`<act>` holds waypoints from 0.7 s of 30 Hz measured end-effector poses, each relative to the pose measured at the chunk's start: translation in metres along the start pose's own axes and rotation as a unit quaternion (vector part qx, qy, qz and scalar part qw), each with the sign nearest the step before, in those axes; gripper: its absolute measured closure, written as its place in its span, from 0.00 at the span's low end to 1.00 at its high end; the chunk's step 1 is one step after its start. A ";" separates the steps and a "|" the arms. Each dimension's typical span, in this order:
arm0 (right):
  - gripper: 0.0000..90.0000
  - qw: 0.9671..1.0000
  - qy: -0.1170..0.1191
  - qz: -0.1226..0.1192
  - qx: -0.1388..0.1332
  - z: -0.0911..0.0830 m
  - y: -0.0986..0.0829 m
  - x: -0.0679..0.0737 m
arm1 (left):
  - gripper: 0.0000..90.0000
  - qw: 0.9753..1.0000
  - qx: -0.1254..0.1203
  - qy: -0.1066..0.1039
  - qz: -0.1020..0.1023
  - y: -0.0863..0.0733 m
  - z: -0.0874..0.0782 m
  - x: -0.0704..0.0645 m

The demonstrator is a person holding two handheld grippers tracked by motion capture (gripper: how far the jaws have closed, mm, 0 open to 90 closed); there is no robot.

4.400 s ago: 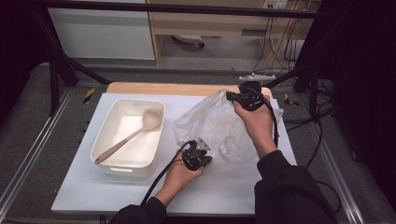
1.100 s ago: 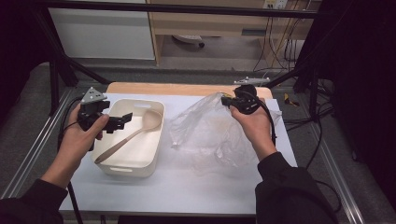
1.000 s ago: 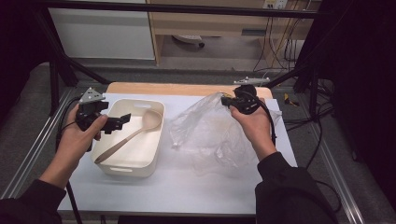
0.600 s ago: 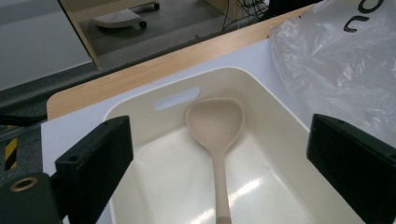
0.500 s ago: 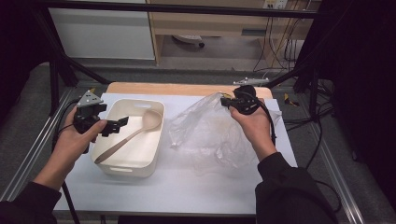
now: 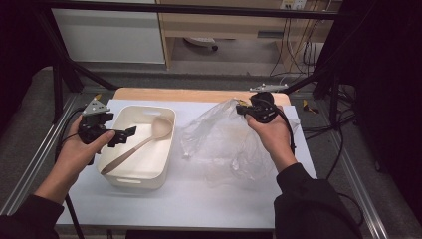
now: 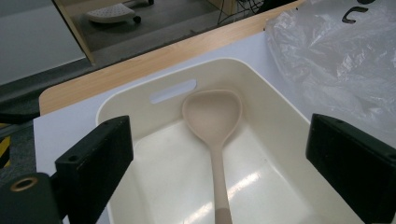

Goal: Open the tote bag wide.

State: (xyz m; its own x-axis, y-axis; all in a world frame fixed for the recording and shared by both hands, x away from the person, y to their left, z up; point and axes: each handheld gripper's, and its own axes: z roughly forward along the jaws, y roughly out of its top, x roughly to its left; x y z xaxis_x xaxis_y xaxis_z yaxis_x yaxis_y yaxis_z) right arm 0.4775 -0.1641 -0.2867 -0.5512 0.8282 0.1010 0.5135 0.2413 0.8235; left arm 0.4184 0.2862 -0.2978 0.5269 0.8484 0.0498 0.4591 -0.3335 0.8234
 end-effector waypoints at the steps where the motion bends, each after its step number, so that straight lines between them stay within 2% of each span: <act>1: 1.00 1.000 0.001 -0.001 0.001 0.000 0.000 0.000 | 0.08 1.000 0.002 -0.002 -0.003 -0.001 0.001 0.000; 8: 1.00 1.000 0.004 -0.004 0.003 0.003 -0.001 0.002 | 0.08 1.000 0.021 -0.004 -0.003 -0.007 0.005 0.002; 18: 1.00 1.000 0.006 -0.004 0.006 0.006 -0.004 0.002 | 0.08 0.999 0.030 -0.006 -0.011 -0.012 0.013 0.002; 21: 1.00 1.000 0.007 -0.003 0.007 0.006 -0.005 0.002 | 0.10 0.999 0.031 -0.013 -0.013 -0.014 0.015 0.001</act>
State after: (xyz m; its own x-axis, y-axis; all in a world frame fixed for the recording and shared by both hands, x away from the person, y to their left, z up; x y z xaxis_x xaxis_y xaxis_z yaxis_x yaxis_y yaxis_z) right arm 0.4776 -0.1603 -0.2943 -0.5630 0.8199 0.1039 0.5187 0.2527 0.8167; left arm 0.4233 0.2855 -0.3176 0.5316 0.8469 0.0134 0.5164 -0.3366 0.7874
